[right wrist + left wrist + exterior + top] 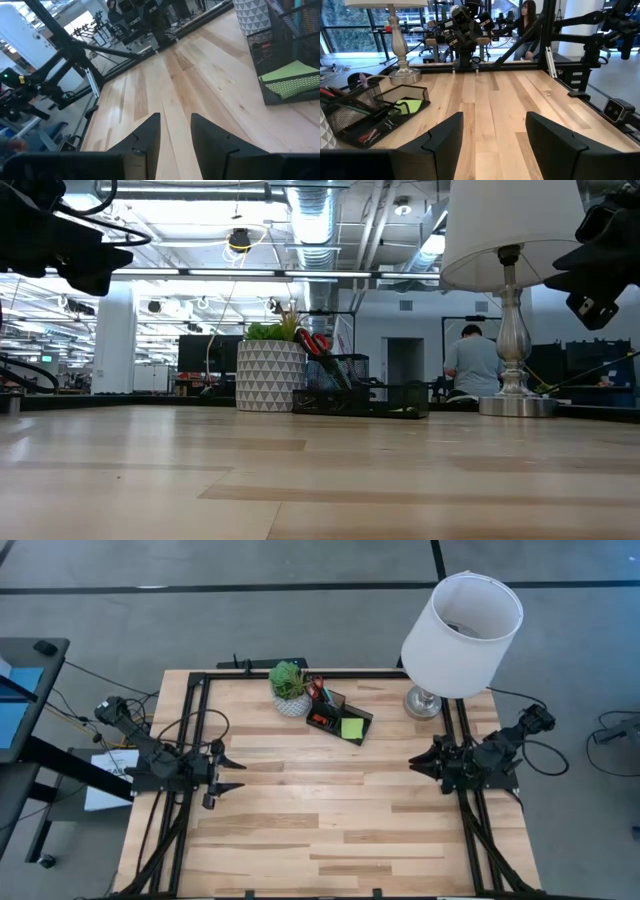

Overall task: Pick and place office supplies into organizer
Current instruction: Return to Home Position

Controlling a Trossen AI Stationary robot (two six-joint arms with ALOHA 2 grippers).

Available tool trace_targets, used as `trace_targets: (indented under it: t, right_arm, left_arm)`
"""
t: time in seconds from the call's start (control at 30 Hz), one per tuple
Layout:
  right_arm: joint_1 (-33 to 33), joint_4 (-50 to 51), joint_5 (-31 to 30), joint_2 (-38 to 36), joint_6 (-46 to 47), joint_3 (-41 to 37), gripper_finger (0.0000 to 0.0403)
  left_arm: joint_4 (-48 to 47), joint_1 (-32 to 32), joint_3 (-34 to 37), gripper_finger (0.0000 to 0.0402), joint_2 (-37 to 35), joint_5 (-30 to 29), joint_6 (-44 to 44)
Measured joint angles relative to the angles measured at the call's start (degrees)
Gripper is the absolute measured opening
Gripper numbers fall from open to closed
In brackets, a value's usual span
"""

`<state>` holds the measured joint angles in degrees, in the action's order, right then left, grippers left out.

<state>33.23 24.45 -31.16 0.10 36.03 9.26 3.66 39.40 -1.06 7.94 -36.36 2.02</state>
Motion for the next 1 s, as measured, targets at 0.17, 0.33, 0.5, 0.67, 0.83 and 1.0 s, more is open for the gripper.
trace_targets:
  t: [0.17,0.33,0.5,0.67,0.83,1.0]
  right_arm:
    - [0.0,0.0,0.0,0.0,0.0,0.0,0.0102]
    - [0.0,0.0,0.0,0.0,0.0,0.0,0.0102]
    - [0.0,0.0,0.0,0.0,0.0,0.0,0.0102]
    - [0.0,0.0,0.0,0.0,0.0,0.0,0.0102]
    - [0.0,0.0,0.0,0.0,0.0,0.0,0.0102]
    - [0.0,0.0,0.0,0.0,0.0,0.0,0.0102]
  left_arm:
    - [-0.1,0.0,0.0,0.021,0.0,0.0,0.7]
    - [-0.1,0.0,0.0,0.021,0.0,0.0,0.2]
    - [-0.1,0.0,0.0,0.021,0.0,0.0,0.3]
    - [-0.1,0.0,0.0,0.021,0.0,0.0,0.7]
    - [-0.1,0.0,0.0,0.021,0.0,0.0,0.1]
    - [-0.1,0.0,0.0,0.021,0.0,0.0,0.6]
